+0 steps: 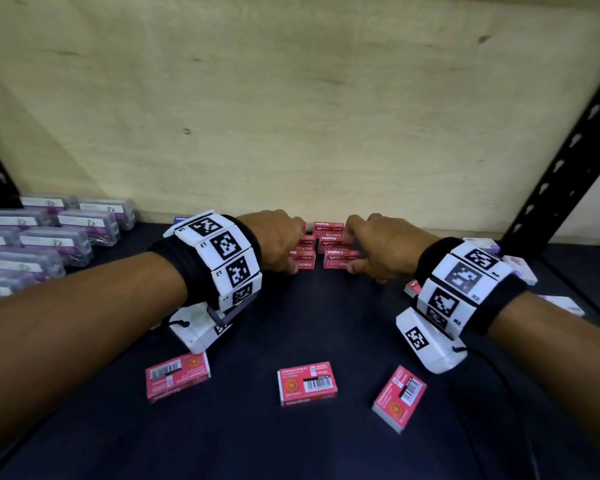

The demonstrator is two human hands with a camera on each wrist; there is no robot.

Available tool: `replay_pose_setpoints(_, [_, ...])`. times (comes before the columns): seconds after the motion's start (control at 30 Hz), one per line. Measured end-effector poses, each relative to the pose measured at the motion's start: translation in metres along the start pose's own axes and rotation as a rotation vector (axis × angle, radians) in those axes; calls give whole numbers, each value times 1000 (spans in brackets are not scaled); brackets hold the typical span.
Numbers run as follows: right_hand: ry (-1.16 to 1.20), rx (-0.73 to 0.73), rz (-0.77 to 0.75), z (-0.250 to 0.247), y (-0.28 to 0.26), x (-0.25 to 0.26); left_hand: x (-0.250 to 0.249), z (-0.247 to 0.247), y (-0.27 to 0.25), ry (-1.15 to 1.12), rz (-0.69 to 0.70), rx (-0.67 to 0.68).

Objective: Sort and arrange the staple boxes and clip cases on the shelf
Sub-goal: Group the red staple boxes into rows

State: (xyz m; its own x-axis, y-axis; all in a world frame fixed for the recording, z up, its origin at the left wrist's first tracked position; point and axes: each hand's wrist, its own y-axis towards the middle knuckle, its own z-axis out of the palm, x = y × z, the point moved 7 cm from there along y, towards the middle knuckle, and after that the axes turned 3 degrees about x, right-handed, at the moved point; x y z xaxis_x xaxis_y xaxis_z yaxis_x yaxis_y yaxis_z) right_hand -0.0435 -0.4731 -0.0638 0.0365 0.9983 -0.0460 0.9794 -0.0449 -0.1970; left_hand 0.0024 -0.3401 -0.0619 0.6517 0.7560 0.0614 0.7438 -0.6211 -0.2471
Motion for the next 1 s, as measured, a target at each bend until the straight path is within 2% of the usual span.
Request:
replay_pose_setpoints(0.2, [77,-11,2,0,-17,-6,6,0,-6,-55,-60,30])
replay_pose_setpoints(0.33, [202,73,-42,4,-43,-17,14,-13,-23,-83,-71,-6])
replay_pose_setpoints(0.47, [175,49,-144,3,-74,-15,2,-24,-50,-98,31,-20])
replay_pose_setpoints(0.6, [142,16,-252,2,-101,-3,-33,-11,-78,-107,172,105])
replay_pose_setpoints(0.77, [217,243,-319,28,-132,12,-55,24,-101,-71,239,260])
replay_pose_setpoints(1.0, [217,283,-327,38,-142,13,-62,31,-112,8,299,181])
